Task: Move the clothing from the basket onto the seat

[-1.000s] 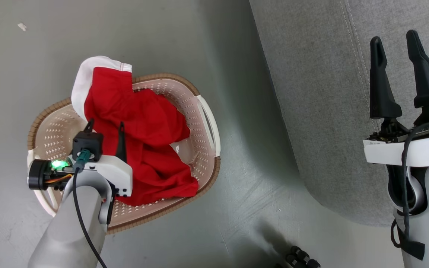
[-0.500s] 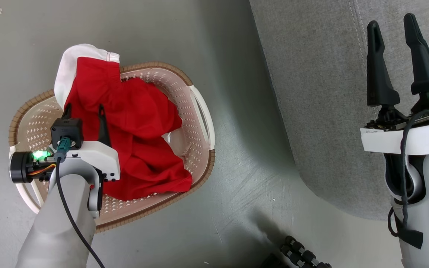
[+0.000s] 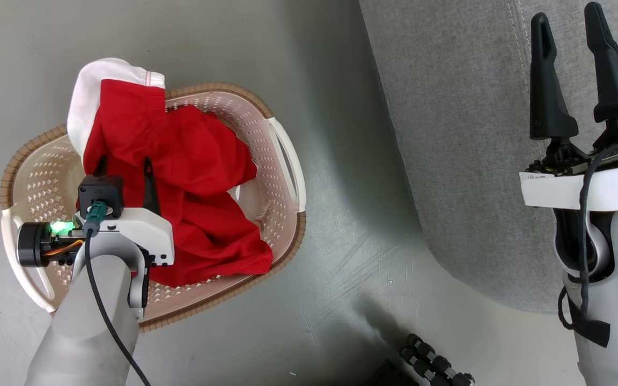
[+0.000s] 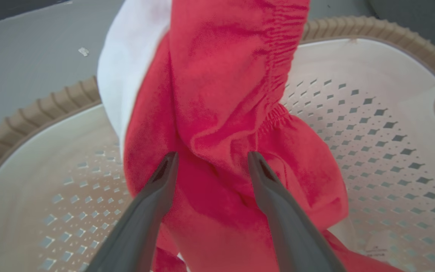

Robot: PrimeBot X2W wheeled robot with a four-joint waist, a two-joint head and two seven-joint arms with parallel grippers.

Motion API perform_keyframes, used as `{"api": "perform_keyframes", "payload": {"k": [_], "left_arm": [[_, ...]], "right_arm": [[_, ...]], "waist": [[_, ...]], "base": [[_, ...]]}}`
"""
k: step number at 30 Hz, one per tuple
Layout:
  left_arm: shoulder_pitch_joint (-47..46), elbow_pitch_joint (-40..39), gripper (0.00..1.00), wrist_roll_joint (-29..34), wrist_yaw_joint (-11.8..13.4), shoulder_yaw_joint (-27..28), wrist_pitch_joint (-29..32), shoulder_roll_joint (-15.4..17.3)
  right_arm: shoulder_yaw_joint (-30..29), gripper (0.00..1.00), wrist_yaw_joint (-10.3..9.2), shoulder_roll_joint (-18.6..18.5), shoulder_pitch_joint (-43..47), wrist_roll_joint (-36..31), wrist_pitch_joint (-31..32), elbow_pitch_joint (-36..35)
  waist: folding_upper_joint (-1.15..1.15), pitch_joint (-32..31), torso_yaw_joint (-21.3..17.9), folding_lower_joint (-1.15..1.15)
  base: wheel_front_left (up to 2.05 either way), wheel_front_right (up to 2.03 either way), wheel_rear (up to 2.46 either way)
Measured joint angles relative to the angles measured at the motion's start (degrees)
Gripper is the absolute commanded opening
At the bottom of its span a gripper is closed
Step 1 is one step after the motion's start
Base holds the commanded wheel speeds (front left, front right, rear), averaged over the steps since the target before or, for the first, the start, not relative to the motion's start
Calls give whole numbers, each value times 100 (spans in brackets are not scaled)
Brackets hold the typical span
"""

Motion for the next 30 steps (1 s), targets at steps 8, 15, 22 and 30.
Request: {"api": "perform_keyframes", "payload": {"k": [8,15,22,30], "left_arm": [[-162,96,75,56,-31,-27,0,1],[-237,166,37,98,-36,-14,0,4],[-241,55,0,98,-133,-36,0,2],[-199,-222,0,182,-268,-132,0,0]], "right_arm": [[9,100,1,0,-2,1,0,30],[15,100,0,0,-8,1,0,70],[-18,100,0,0,-9,0,0,125],[-40,100,0,0,-10,0,0,168]], "waist": [[0,52,-112,0],[0,83,-165,0],[0,73,-146,0],[0,29,-77,0]], "base": [[0,0,0],[0,0,0],[0,0,0],[0,0,0]]}}
